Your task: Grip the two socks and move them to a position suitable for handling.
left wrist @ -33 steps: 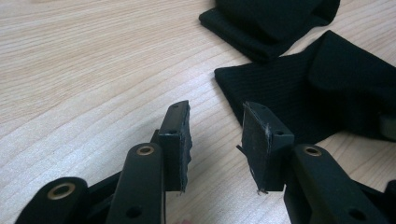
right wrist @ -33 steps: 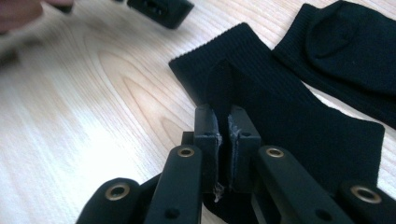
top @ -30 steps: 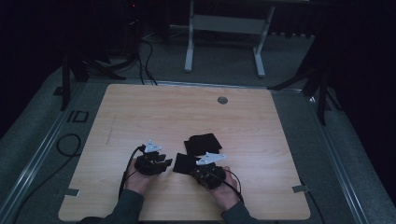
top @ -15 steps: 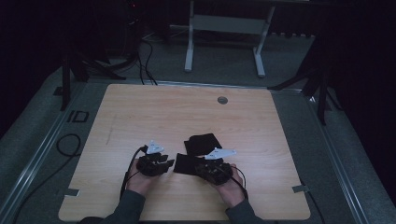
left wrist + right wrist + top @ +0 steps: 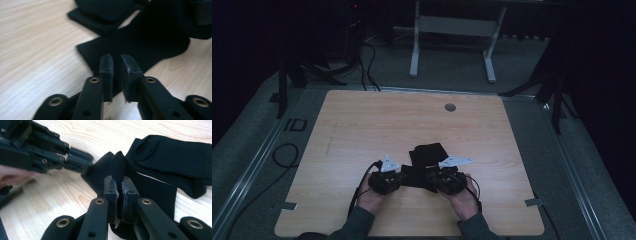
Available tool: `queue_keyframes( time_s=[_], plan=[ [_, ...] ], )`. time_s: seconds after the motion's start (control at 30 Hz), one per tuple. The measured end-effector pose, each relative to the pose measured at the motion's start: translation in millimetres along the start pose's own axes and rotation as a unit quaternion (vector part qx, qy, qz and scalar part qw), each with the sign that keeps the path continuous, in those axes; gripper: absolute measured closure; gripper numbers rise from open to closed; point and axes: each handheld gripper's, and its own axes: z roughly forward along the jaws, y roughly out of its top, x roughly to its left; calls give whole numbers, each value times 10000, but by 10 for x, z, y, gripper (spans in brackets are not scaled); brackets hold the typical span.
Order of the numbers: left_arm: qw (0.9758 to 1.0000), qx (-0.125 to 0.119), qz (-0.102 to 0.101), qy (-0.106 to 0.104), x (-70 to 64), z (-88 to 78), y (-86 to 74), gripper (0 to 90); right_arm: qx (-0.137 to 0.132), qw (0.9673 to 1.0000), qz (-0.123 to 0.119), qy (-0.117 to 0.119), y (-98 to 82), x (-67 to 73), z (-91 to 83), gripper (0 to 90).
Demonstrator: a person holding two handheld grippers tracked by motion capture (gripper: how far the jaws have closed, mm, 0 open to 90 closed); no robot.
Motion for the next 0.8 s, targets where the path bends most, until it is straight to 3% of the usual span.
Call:
queue_keyframes(
  time_s=[0.1, 0.37, 0.47, 0.8],
  plan=[
    [9996, 203, 181, -9, -59, 70, -6, 856, 0, 10000, 4, -7, -1, -1, 1, 846],
    [9993, 359, 110, -39, -3, 77, -19, 883, -159, 9998, 94, -58, 32, -42, -129, 846],
    [9988, 443, 184, -120, 33, 61, -13, 880, -250, 9995, 138, -147, 46, -81, -212, 842],
    [9982, 534, 241, -154, 125, 24, -14, 880, -155, 9965, 489, -660, -17, -419, -401, 812]
  ],
)
